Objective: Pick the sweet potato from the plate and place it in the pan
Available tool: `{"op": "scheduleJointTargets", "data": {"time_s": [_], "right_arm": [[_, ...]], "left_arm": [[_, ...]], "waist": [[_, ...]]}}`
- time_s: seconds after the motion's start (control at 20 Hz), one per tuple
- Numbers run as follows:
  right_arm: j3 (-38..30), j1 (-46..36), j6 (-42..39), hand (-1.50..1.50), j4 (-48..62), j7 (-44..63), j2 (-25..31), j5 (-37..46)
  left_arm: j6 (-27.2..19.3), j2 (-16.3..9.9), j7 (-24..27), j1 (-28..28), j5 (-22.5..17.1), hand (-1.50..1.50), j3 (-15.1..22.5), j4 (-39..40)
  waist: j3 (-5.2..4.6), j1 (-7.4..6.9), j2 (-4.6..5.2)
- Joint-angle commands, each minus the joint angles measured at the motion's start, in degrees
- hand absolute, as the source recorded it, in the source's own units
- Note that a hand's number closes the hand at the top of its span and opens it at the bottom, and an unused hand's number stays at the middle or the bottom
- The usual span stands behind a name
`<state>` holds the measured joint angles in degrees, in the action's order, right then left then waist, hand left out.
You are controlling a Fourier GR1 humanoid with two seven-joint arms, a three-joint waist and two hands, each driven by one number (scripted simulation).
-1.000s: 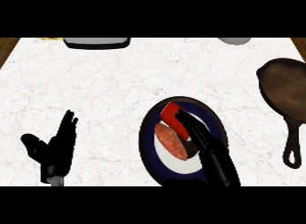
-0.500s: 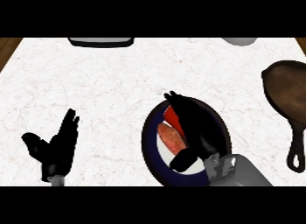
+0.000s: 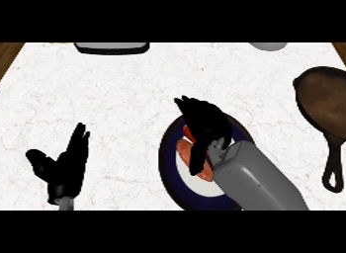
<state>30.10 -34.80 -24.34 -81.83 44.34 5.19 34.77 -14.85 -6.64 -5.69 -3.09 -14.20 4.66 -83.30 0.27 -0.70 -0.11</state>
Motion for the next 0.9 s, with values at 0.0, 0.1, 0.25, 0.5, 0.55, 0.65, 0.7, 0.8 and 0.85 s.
{"op": "scheduleJointTargets", "data": {"time_s": [0.0, 0.1, 0.25, 0.5, 0.55, 0.65, 0.7, 0.8, 0.85], "right_arm": [[-0.1, -1.7, -5.2, -1.50, 6.4, 0.9, -1.6, -0.4], [-1.5, -3.2, -9.1, -1.50, 10.0, 1.7, -3.6, -3.4], [-2.3, -1.8, -14.0, -1.50, 6.7, 4.6, -3.4, -4.4], [-1.7, 2.5, -13.6, -1.50, 3.3, 2.0, -3.9, -1.3], [-0.4, 4.1, -8.6, -1.50, 6.4, -2.7, -2.7, 2.4], [-3.0, 5.0, -9.6, -1.50, 5.7, -7.1, 0.2, 1.8], [-3.2, 3.9, -6.5, -1.50, 8.0, -6.2, -3.4, 2.9], [-4.9, 5.1, -8.9, -1.50, 3.6, -6.4, -1.5, 2.7], [-3.2, 7.0, -8.4, -1.50, 2.2, -5.4, -2.7, 3.8]], "left_arm": [[1.1, -0.5, -1.7, -0.5, -0.7, 0.00, -0.4, 0.5], [0.1, 0.7, -0.2, 1.7, 0.5, 0.00, -0.1, 3.0], [1.6, 0.3, 0.8, -4.8, 0.3, 0.00, 0.6, -1.2], [-0.2, 2.2, -1.5, -2.9, 1.5, 0.00, 0.9, -1.2], [0.1, 1.3, -2.3, 2.1, 1.3, 0.00, -0.9, 2.0], [1.8, 1.8, 1.6, 1.8, 1.1, 0.00, -1.8, 6.0], [2.5, 1.0, -0.5, -2.4, 0.3, 0.00, -1.1, 0.6], [0.6, 2.4, 0.6, 0.2, 1.7, 0.00, -1.5, 3.1], [0.4, 2.5, -1.4, -1.1, 2.1, 0.00, -0.3, 0.5]], "waist": [[-0.29, 0.10, 0.20], [-0.30, 0.16, 0.31], [-0.28, 0.29, 0.05], [-0.27, 0.52, 0.06], [-0.27, 0.59, 0.14], [-0.28, 0.67, 0.15], [-0.27, 0.36, 0.12], [-0.27, 0.61, 0.10], [-0.26, 0.59, 0.07]]}}
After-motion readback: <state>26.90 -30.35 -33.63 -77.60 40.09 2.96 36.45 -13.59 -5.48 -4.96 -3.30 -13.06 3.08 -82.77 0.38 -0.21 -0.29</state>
